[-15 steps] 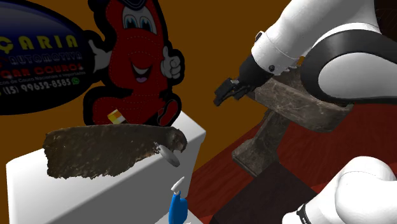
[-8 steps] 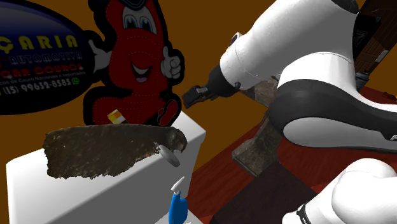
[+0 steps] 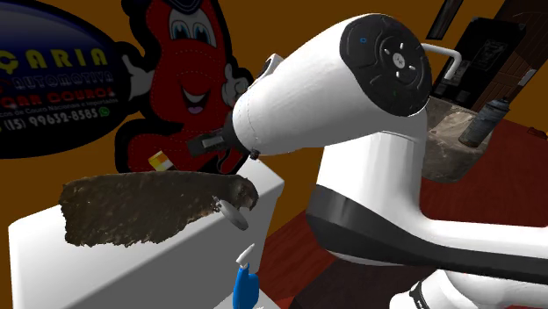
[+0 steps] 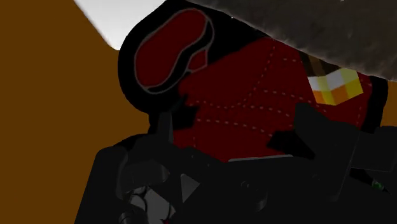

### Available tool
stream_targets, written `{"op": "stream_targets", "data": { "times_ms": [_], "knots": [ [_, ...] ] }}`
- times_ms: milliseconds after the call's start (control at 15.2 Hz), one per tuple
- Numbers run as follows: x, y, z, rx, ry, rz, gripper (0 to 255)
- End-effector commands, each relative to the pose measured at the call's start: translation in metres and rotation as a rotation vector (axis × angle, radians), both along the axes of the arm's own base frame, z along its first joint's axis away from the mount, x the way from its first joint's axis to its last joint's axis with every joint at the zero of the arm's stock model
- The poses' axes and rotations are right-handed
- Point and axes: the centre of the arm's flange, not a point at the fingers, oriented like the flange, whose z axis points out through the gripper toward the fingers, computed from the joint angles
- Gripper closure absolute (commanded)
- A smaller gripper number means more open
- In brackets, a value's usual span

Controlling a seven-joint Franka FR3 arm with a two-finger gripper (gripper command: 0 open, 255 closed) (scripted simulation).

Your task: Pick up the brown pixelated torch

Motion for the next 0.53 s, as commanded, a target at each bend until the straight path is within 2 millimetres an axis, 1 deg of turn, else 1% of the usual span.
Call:
{"op": "stream_targets", "data": {
  "times_ms": [0, 462],
  "knots": [
    [0.007, 0.025, -0.008, -0.014, -0.056, 0.001, 0],
    [0.024, 0.115, -0.031, -0.069, -0.253, 0.001, 0]
  ]
}}
